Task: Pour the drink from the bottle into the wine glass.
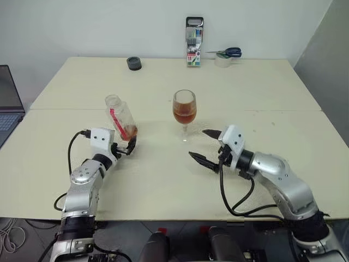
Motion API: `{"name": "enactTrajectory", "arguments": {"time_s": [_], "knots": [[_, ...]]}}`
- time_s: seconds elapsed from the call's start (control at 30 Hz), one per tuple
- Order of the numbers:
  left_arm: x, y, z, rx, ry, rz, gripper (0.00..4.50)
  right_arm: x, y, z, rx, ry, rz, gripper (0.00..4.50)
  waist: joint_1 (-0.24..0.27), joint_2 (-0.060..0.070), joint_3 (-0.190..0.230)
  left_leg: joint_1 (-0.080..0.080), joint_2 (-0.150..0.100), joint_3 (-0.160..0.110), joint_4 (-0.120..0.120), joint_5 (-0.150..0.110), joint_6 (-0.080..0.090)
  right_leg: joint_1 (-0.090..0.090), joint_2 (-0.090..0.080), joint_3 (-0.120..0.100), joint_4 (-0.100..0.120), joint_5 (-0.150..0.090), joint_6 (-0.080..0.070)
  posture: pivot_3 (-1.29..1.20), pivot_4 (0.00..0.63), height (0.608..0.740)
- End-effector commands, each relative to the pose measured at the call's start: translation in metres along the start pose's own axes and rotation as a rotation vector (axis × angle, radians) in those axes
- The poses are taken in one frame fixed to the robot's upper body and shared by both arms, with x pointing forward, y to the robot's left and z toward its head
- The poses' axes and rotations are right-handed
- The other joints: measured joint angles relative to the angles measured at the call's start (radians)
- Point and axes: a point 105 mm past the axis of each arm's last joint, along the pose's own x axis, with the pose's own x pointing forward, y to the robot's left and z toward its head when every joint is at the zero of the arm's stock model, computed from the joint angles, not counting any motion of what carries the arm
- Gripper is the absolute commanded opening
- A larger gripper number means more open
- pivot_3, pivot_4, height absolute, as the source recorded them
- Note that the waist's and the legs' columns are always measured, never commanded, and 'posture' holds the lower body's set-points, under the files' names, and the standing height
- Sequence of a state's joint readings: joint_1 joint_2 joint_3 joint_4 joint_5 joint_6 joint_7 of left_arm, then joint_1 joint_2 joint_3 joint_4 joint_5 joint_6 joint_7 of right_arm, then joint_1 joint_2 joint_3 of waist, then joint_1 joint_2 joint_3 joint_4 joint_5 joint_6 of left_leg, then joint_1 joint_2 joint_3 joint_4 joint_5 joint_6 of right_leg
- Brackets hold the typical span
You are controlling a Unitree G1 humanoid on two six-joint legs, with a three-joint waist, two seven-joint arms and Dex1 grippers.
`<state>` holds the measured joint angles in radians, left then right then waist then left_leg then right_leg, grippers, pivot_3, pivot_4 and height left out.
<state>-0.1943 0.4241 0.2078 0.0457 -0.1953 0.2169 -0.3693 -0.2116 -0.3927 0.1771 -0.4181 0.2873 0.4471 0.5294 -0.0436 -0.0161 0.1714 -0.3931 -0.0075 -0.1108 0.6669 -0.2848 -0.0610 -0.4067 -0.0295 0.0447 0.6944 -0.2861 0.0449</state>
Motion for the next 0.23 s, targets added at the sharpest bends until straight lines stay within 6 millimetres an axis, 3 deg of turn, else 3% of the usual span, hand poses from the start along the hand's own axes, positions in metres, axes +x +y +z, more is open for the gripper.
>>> {"name": "enactTrajectory", "arguments": {"time_s": [0.03, 0.23], "knots": [[-0.008, 0.004, 0.024, 0.022, -0.086, 0.035, 4.49, -0.009, -0.014, 0.011, -0.011, -0.103, -0.166, 4.50, 0.000, 0.000, 0.000, 0.000, 0.000, 0.000, -0.001, 0.000, 0.000, 0.000, 0.000, 0.000, 0.000, 0.000, 0.000, 0.00, 0.150, 0.740], [-0.011, 0.000, 0.027, -0.008, -0.105, 0.035, 4.49, -0.008, -0.024, 0.007, -0.002, -0.156, -0.343, 4.50, 0.001, 0.000, 0.000, 0.004, 0.001, 0.002, -0.002, 0.000, 0.000, 0.002, 0.001, 0.000, 0.000, 0.000, 0.000, 0.00, 0.150, 0.740]]}}
